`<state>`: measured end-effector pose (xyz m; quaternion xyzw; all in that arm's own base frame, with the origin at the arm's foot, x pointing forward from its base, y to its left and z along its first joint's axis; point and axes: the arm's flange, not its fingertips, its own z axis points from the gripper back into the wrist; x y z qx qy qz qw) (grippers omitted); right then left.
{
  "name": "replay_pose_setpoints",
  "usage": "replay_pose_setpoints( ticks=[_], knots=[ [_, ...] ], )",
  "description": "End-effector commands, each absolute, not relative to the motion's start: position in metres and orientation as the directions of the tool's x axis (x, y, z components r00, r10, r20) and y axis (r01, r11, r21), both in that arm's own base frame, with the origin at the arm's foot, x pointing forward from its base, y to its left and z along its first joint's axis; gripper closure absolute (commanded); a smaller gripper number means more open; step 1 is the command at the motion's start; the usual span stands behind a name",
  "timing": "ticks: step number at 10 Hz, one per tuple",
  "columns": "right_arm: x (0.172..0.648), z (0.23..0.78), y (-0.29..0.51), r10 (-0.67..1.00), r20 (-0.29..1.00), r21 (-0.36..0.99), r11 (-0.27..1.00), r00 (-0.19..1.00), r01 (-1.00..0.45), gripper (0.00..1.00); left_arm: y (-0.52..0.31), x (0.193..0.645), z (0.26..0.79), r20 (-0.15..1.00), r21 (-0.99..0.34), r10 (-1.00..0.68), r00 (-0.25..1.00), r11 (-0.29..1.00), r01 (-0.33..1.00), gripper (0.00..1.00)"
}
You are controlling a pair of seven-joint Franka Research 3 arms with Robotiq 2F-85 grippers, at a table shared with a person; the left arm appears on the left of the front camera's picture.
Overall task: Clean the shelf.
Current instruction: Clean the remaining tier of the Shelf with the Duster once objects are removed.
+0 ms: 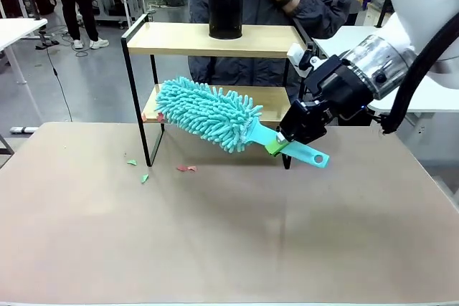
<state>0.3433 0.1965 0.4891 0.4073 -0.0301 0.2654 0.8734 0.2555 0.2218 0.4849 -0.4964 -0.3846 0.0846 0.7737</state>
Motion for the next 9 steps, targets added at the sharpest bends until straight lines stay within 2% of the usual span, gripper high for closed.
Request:
replay_pose_setpoints(
  ticks=[1,4,7,9],
  knots=[
    [0.342,0.486,0.188,0.414,0.314,0.712,0.493,0.854,-0.501,1.00,0.221,0.256,0.484,0.534,-0.825,0.514,0.672,0.491,0.280,0.00],
    [0.339,0.493,0.169,0.454,0.315,0.697,0.485,0.833,-0.528,1.00,0.221,0.256,0.484,0.534,-0.825,0.514,0.672,0.491,0.280,0.00],
    [0.317,0.514,0.030,0.491,0.162,0.799,0.444,0.856,-0.406,1.00,0.221,0.256,0.484,0.534,-0.825,0.514,0.672,0.491,0.280,0.00],
    [0.301,0.508,-0.052,0.479,0.056,0.851,0.437,0.876,-0.293,1.00,0.221,0.256,0.484,0.534,-0.825,0.514,0.672,0.491,0.280,0.00]
  ],
)
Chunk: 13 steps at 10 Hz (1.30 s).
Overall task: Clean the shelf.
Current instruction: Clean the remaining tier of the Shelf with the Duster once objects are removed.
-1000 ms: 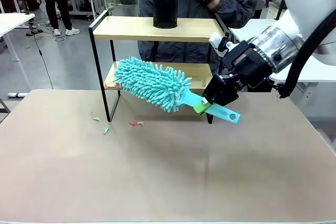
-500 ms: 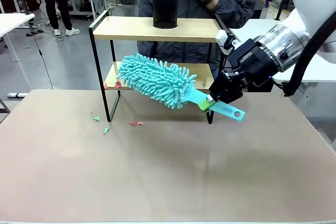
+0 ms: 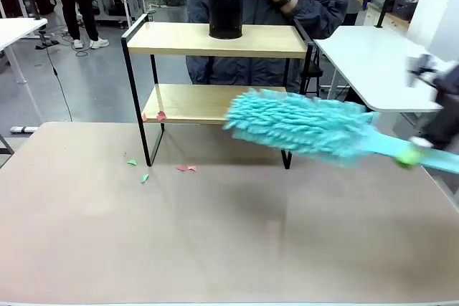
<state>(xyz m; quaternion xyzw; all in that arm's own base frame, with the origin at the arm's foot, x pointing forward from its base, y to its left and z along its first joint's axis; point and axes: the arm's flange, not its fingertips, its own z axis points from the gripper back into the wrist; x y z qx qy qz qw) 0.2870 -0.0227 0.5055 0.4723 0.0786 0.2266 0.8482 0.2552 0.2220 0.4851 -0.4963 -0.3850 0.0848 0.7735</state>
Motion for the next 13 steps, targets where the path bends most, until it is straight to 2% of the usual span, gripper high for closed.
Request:
replay_pose_setpoints(
  ticks=[1,5,8,12,13],
  knots=[
    [0.296,0.499,-0.079,0.465,0.025,0.868,0.429,0.885,-0.250,1.00,0.221,0.256,0.484,0.534,-0.825,0.514,0.672,0.491,0.280,0.00],
    [0.283,0.461,-0.124,0.379,0.071,0.928,0.314,0.923,-0.200,1.00,0.221,0.256,0.484,0.534,-0.825,0.514,0.672,0.491,0.280,0.00],
    [0.280,0.458,-0.121,0.360,0.100,0.930,0.298,0.927,-0.216,1.00,0.221,0.256,0.484,0.534,-0.825,0.514,0.672,0.491,0.280,0.00],
    [0.287,0.474,-0.062,0.406,0.136,0.847,0.426,0.904,-0.318,1.00,0.221,0.256,0.484,0.534,-0.825,0.514,0.672,0.491,0.280,0.00],
    [0.288,0.480,-0.037,0.411,0.191,0.822,0.430,0.892,-0.374,1.00,0.221,0.256,0.484,0.534,-0.825,0.514,0.672,0.491,0.280,0.00]
  ],
)
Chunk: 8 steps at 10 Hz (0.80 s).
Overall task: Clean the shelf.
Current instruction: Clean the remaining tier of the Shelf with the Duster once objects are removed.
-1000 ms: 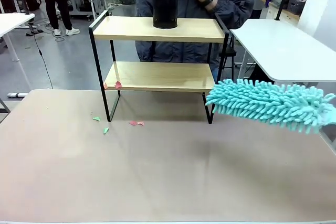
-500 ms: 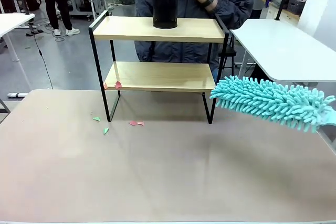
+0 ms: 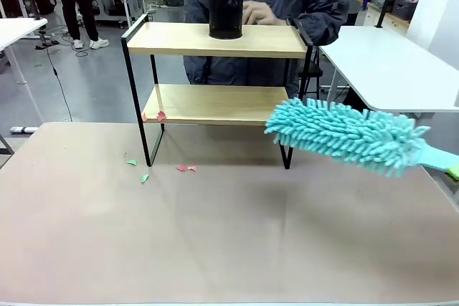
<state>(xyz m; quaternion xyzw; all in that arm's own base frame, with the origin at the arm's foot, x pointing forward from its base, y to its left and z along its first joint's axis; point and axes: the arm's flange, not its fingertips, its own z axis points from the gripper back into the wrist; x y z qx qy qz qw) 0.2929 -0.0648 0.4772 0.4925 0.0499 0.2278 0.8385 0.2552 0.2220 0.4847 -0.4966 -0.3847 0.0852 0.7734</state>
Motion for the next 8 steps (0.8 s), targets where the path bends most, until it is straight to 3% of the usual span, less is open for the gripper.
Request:
replay_pose_setpoints(
  ticks=[1,4,8],
  knots=[
    [0.293,0.486,-0.006,0.385,0.241,0.784,0.464,0.891,-0.413,1.00,0.221,0.256,0.484,0.534,-0.825,0.514,0.672,0.491,0.280,0.00],
    [0.305,0.492,0.066,0.434,0.294,0.723,0.482,0.852,-0.495,1.00,0.221,0.256,0.484,0.534,-0.825,0.514,0.672,0.491,0.280,0.00],
    [0.336,0.488,0.148,0.362,0.335,0.591,0.638,0.870,-0.494,1.00,0.221,0.256,0.484,0.534,-0.825,0.514,0.672,0.491,0.280,0.00]
  ],
)
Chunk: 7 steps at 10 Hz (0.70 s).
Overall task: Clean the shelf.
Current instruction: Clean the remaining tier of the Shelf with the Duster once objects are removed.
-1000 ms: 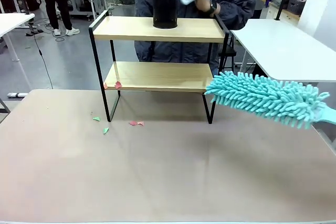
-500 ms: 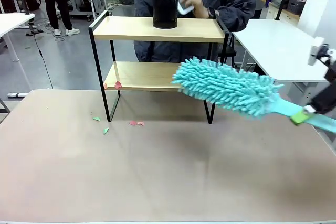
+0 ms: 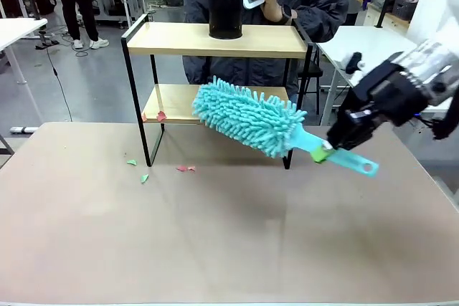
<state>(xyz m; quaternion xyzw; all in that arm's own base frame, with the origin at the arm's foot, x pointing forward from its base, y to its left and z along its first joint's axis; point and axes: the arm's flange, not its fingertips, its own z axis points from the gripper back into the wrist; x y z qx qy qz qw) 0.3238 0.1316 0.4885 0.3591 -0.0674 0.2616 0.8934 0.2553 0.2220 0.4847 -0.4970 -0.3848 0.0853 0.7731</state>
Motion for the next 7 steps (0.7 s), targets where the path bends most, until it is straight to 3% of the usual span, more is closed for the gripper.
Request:
replay_pose_setpoints(
  ticks=[1,7],
  knots=[
    [0.341,0.485,0.168,0.342,0.350,0.573,0.659,0.872,-0.488,1.00,0.221,0.256,0.484,0.534,-0.825,0.514,0.672,0.491,0.280,0.00],
    [0.381,0.480,0.253,0.343,0.384,0.504,0.700,0.857,-0.505,1.00,0.221,0.256,0.484,0.534,-0.825,0.514,0.672,0.491,0.280,0.00]
  ],
)
